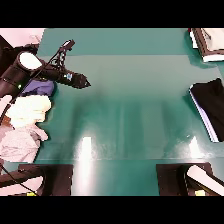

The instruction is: Fold the shirts.

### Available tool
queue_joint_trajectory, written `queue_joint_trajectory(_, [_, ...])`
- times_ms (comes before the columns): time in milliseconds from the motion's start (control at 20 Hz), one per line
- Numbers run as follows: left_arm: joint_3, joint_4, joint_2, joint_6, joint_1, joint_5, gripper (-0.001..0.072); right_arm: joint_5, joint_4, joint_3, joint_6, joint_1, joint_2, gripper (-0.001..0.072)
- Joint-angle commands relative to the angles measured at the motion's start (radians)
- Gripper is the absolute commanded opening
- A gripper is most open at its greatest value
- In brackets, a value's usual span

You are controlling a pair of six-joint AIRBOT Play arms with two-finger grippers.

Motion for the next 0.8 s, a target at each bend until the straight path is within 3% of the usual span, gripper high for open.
queue_joint_trajectory(0, [0.0, 0.0, 0.001, 0.004, 0.0, -0.01, 0.0023, 0.007, -0.005, -0.075, 0.058, 0.002, 0.034, 0.0602])
queue_joint_trajectory(100, [0.0, 0.0, 0.001, 0.011, 0.0, -0.001, 0.0023, -0.007, 0.156, -0.093, 0.061, 0.002, 0.061, 0.051])
queue_joint_trajectory(200, [0.0, 0.0, 0.001, 0.011, 0.0, -0.002, 0.0023, -0.025, 0.415, -0.12, 0.061, 0.002, 0.105, 0.0401])
queue_joint_trajectory(250, [0.0, -0.001, 0.001, 0.01, 0.0, -0.018, 0.0023, -0.045, 0.532, -0.138, 0.058, 0.002, 0.129, 0.0316])
queue_joint_trajectory(350, [0.0, -0.006, 0.001, 0.01, 0.0, -0.024, 0.0023, -0.09, 0.711, -0.176, 0.033, 0.002, 0.175, 0.0064])
queue_joint_trajectory(400, [0.0, -0.008, 0.001, 0.01, 0.0, -0.016, 0.0023, -0.1, 0.764, -0.189, 0.02, 0.005, 0.194, 0.0023])
queue_joint_trajectory(750, [0.0, -0.008, 0.001, 0.01, 0.0, 0.016, 0.0023, -0.103, 0.759, -0.192, 0.016, 0.232, 0.21, 0.0023])
